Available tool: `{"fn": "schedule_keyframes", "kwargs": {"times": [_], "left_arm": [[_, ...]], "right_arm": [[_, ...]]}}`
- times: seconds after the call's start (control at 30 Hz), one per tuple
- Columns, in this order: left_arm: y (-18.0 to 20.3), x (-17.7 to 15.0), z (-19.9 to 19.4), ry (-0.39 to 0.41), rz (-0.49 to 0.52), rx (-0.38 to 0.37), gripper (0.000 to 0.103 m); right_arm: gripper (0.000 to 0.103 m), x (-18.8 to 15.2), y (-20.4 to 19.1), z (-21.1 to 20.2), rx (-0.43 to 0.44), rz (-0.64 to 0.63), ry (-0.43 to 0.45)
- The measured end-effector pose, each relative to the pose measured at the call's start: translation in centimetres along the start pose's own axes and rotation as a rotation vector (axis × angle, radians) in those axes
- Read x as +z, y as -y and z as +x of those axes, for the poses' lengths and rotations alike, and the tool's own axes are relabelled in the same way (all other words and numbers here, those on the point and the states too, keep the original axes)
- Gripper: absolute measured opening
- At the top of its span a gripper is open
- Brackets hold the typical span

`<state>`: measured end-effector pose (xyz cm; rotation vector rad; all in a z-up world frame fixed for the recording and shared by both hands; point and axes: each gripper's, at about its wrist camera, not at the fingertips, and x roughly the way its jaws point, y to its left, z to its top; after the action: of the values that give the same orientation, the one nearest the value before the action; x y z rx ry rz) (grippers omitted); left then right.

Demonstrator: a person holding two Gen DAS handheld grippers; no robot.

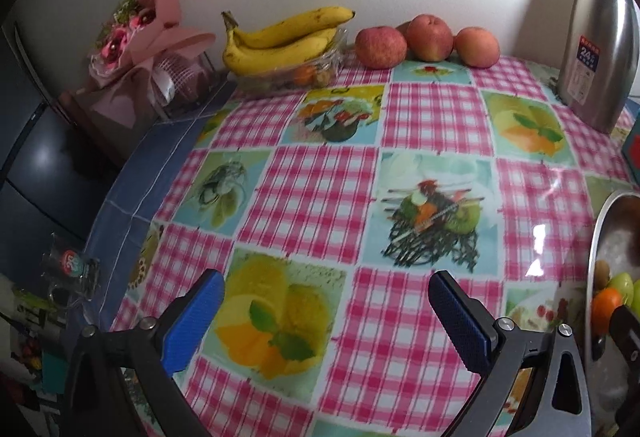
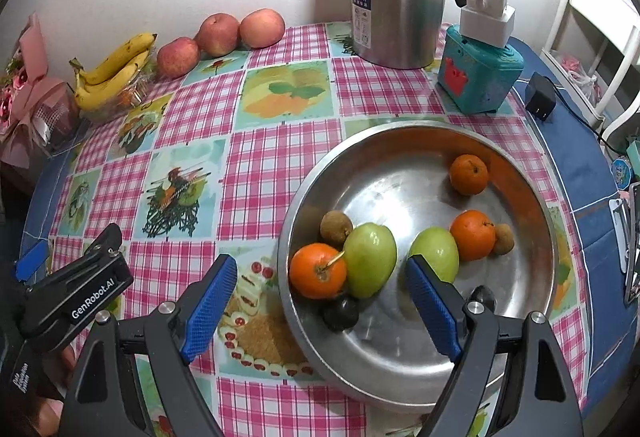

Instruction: Organize fruits

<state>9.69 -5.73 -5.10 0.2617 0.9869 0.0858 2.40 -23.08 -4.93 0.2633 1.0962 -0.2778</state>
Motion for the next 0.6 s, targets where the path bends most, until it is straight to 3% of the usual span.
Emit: {"fn": "schedule_keyframes", "kwargs": {"times": [0.27,0.6], "left_arm": [[-0.8,-1.4,-0.1,-0.077,0.010,-0.021,0.103],[-1.5,-3.5,-1.8,-0.098,0.040,-0.062,0.103]], "right_arm": [[0.086,-1.3,-0.3,-0.7,0.004,-0.011,-0.003],[0.086,-3.4,0.1,-1.4,-0.007,-0.014,-0.015]]}}
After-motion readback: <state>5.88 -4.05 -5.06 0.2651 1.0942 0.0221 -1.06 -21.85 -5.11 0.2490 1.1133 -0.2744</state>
